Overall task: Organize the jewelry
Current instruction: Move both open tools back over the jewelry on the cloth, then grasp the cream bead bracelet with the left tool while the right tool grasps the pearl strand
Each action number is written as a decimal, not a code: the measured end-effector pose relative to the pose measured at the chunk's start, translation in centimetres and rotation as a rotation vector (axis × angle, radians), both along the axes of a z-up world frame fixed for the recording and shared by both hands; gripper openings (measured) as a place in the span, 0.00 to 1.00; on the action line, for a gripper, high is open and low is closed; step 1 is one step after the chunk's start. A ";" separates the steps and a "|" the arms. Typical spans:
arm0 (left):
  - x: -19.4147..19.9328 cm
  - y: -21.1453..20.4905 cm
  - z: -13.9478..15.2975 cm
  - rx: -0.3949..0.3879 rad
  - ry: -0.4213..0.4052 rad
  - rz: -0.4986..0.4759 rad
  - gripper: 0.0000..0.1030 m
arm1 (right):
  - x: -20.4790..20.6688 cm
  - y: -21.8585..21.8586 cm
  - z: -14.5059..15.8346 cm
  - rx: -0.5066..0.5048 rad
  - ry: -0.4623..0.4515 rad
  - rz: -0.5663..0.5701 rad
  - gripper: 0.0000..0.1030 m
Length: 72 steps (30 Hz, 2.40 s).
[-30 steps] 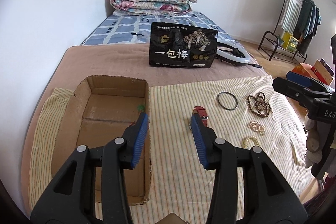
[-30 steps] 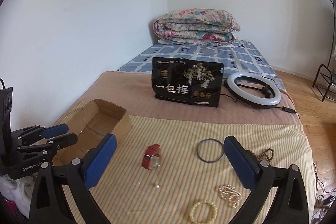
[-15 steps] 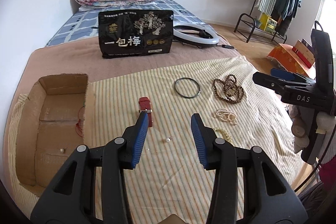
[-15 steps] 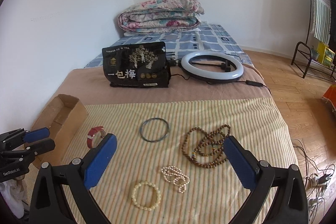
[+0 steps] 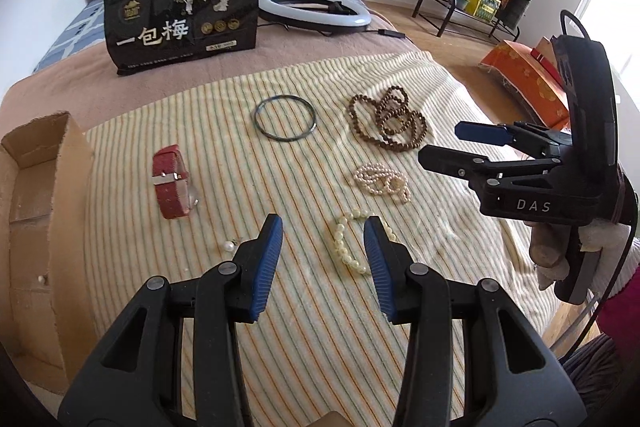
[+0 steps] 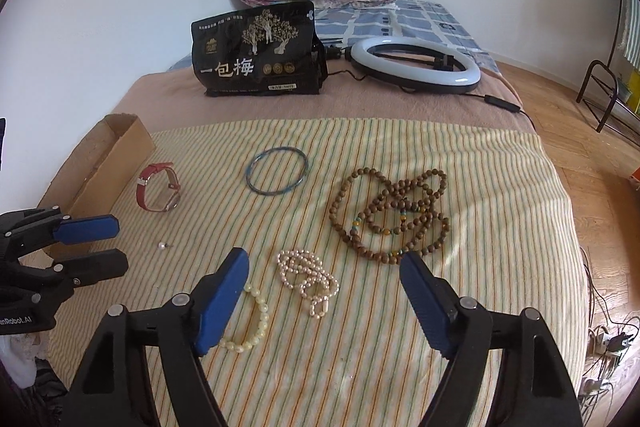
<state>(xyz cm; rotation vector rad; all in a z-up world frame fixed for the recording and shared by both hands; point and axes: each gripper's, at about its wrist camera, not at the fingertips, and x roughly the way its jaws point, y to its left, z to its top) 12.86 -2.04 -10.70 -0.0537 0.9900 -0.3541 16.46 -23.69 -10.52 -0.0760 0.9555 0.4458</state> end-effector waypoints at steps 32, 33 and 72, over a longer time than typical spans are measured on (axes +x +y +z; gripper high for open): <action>2.7 -4.3 -7.2 0.110 0.123 -0.078 0.29 | 1.4 2.3 -6.3 -0.115 0.085 0.159 0.55; 2.7 -4.4 -7.3 0.120 0.117 -0.079 0.25 | 1.5 2.4 -6.4 -0.117 0.084 0.160 0.55; 2.5 -2.2 -5.7 0.109 0.064 -0.014 0.05 | 0.8 3.6 -4.9 -0.157 0.015 0.187 0.05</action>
